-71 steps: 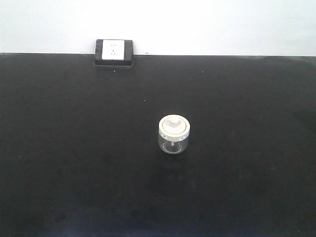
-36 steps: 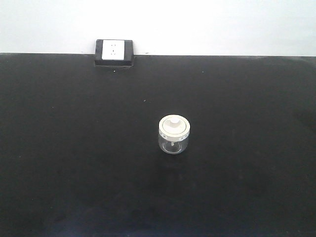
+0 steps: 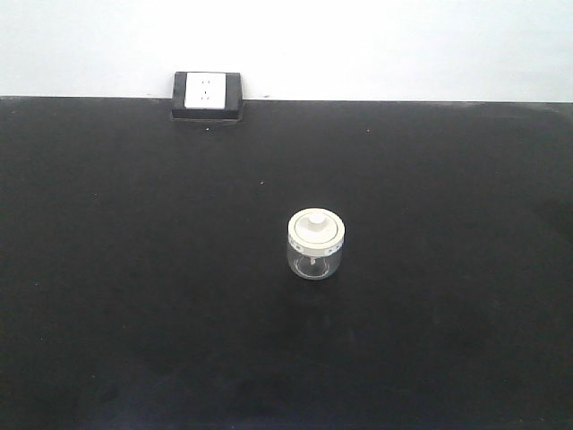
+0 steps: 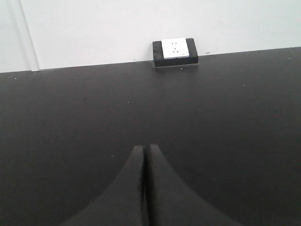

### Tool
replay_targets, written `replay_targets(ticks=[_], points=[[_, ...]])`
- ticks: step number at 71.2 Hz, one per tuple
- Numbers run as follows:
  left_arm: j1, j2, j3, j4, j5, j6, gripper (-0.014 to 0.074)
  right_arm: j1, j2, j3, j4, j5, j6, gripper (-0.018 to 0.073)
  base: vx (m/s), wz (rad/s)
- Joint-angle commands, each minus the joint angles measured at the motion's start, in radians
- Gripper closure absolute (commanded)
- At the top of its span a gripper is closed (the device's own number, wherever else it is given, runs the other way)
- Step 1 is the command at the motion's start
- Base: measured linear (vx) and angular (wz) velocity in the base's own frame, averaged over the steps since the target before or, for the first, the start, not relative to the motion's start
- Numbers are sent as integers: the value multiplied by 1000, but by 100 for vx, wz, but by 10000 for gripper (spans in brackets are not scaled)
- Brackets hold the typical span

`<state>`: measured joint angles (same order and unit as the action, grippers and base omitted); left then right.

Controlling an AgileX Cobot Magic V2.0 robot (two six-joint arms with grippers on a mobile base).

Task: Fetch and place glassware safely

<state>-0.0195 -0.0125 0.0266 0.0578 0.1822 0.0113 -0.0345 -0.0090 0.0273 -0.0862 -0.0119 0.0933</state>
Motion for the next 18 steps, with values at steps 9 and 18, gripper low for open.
replay_targets(ticks=[9,18], points=[[-7,-11,29,-8,-72,-6,603,-8,-13,19,-4,-67,-4,563,0,0],[-7,-11,29,-8,-72,-6,603,-8,-13,19,-4,-67,-4,563,0,0]])
